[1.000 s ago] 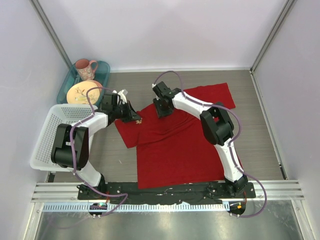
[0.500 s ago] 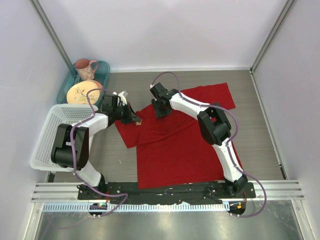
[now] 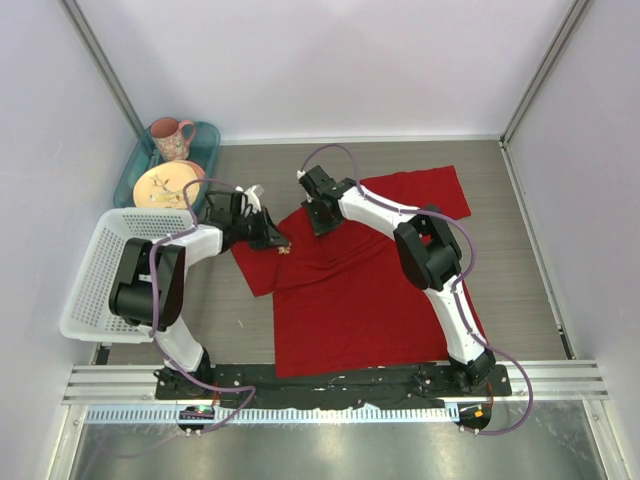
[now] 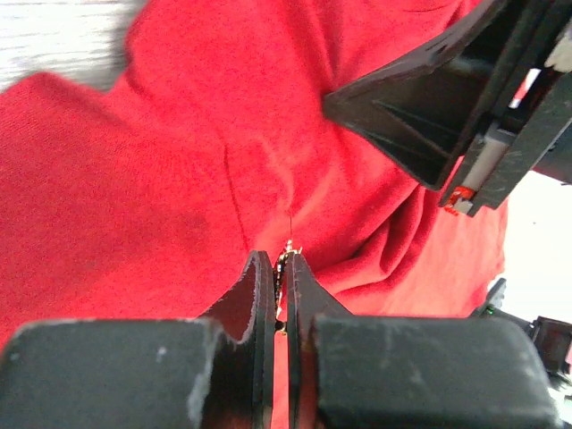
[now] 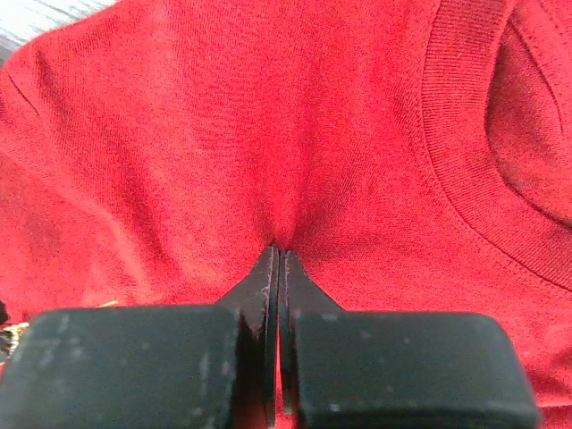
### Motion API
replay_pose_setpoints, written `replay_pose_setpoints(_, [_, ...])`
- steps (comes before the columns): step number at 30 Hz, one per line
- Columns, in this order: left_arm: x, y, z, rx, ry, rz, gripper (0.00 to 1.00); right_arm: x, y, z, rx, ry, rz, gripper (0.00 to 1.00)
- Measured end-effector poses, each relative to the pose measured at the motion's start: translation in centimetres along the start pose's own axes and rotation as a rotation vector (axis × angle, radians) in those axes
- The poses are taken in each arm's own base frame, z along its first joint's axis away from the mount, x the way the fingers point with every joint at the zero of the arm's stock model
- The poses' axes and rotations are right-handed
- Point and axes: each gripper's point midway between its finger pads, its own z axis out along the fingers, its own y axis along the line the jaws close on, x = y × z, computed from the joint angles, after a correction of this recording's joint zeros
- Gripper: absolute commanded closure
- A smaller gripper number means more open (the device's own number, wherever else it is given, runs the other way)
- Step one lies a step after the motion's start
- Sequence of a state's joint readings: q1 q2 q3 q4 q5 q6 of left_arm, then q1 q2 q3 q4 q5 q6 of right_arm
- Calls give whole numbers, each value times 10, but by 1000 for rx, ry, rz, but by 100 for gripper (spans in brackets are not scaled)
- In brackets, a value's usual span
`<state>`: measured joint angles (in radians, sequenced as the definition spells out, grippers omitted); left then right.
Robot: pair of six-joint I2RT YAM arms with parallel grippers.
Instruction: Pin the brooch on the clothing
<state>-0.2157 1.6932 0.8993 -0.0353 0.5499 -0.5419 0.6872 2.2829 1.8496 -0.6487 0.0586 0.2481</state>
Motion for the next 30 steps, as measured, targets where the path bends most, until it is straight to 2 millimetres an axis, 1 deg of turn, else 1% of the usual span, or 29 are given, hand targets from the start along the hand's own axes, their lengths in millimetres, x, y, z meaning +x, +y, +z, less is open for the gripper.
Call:
replay_pose_setpoints(4, [0,-11,6,82,15,-6,100,-1,4,-1,-26,0,-24,99])
replay_pose_setpoints(7, [-4,-20,10,136,14,-10,100,-3,8,-5,-55,-5,-33,99])
replay_pose_setpoints(14, [-14,-37,13,236,-4,-21,100,-16,16,-30,-109,-59,-31,99])
replay_pose_setpoints(18, [-20,-46,12,287,-20,-24,100,-23,17,-40,-129,-85,-27,99])
replay_pose_setpoints(24, [-25,-56,10,346,-47,-21,100,-23,16,-41,-142,-85,-18,99])
replay_pose_setpoints(27, [-21,-55,11,363,-54,-35,100,-23,14,-41,-148,-81,-11,99])
replay_pose_setpoints(30, [-12,-52,11,381,-56,-62,100,-21,11,-39,-163,-69,7,99])
